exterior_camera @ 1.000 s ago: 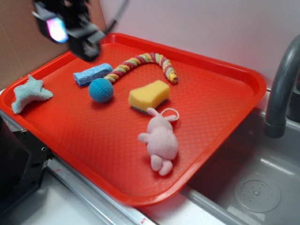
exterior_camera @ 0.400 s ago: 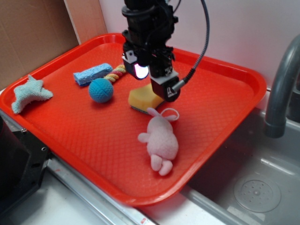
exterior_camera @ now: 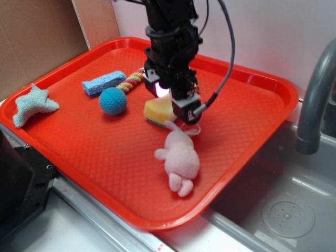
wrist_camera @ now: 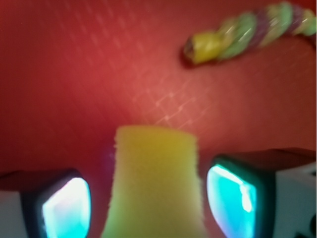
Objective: Grab the green sponge.
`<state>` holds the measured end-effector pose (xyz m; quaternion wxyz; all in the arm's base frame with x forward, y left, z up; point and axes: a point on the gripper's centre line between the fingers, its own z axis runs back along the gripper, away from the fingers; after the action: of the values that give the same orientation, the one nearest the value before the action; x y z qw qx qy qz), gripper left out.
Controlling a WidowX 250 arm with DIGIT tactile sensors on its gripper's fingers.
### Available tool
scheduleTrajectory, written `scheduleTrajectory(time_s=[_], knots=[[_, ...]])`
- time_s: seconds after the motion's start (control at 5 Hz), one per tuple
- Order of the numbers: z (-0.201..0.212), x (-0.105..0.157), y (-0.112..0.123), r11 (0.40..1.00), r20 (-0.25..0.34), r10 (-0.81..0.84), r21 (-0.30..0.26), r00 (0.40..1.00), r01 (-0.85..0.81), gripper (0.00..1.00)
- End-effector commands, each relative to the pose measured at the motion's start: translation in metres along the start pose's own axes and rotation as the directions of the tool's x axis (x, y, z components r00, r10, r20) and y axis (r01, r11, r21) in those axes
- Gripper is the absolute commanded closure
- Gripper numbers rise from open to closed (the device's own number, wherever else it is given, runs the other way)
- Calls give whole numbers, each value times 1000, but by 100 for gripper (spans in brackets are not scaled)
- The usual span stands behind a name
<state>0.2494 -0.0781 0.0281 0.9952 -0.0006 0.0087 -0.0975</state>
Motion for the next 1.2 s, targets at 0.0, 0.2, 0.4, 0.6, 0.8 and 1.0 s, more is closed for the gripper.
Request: scheduleTrajectory(time_s=[0.0,0.2,0.4,0.6,0.8,1.0], knots=[[9,-8,3,1000,29,9,24,1000,-10,100],[59,-23,10,999,105,15,45,994,-20,100],[108,-52,18,995,162,62,70,985,-74,100],[155,-77,20,988,172,120,79,978,-135,100],[169,-94,20,971,112,219,71,969,-228,100],[170,-110,29,925,95,377,8,921,-379,100]])
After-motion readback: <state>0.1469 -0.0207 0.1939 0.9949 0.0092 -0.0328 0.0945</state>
